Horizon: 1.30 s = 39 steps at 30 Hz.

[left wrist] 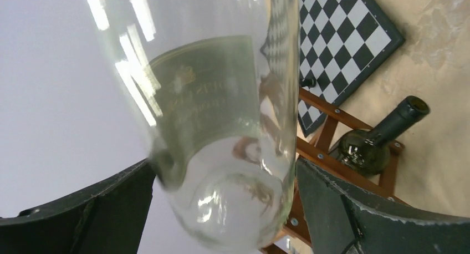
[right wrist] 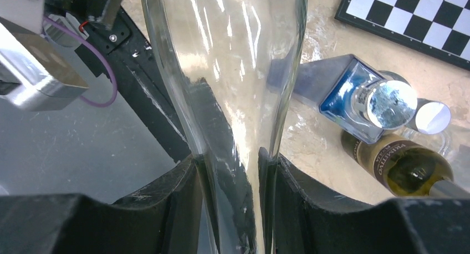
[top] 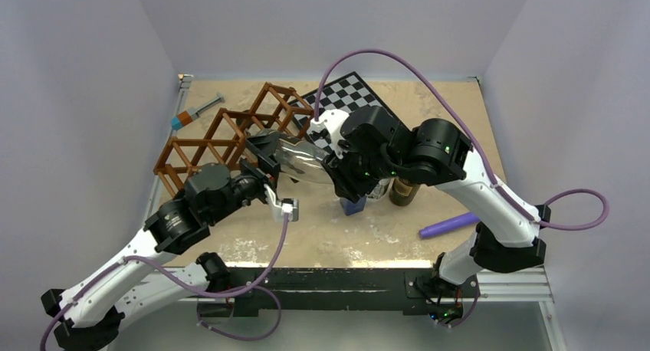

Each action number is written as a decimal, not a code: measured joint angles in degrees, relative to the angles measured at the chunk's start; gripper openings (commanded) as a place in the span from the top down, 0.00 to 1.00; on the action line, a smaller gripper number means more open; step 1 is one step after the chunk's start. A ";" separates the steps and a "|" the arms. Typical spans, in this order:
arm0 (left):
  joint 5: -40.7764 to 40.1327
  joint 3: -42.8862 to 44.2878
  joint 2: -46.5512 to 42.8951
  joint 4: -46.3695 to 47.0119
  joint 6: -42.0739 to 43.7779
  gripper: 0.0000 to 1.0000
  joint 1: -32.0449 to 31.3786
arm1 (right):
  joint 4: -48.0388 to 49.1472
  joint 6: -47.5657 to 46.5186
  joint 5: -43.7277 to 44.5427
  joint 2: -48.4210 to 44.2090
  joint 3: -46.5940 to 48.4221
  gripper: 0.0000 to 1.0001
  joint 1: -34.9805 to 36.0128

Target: Put the wine bottle on the wine rack

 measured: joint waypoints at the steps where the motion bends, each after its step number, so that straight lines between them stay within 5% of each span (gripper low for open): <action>1: -0.09 0.63 -0.85 -1.86 -1.05 0.01 0.00 | 0.09 -0.02 0.04 0.42 0.33 1.00 0.13; 12: -1.18 3.67 -14.03 -10.29 -18.47 0.01 -0.02 | 1.20 0.00 1.90 2.95 1.16 1.00 -0.13; 18: -11.50 6.58 -11.10 -12.44 -37.38 0.01 -0.02 | 4.17 0.07 0.63 2.25 -0.52 1.00 -0.15; 25: -25.49 20.68 0.11 -16.44 -64.52 0.01 1.22 | 14.73 0.66 -4.46 -4.83 -16.68 1.00 -0.20; 33: -24.41 38.82 12.41 -30.99 -86.44 0.01 15.32 | 21.73 2.47 -7.65 -6.78 -26.27 1.00 -0.13; 39: -15.76 36.74 14.82 -36.26 -94.25 0.01 32.30 | 24.52 3.19 -9.62 -9.51 -32.09 1.00 -0.11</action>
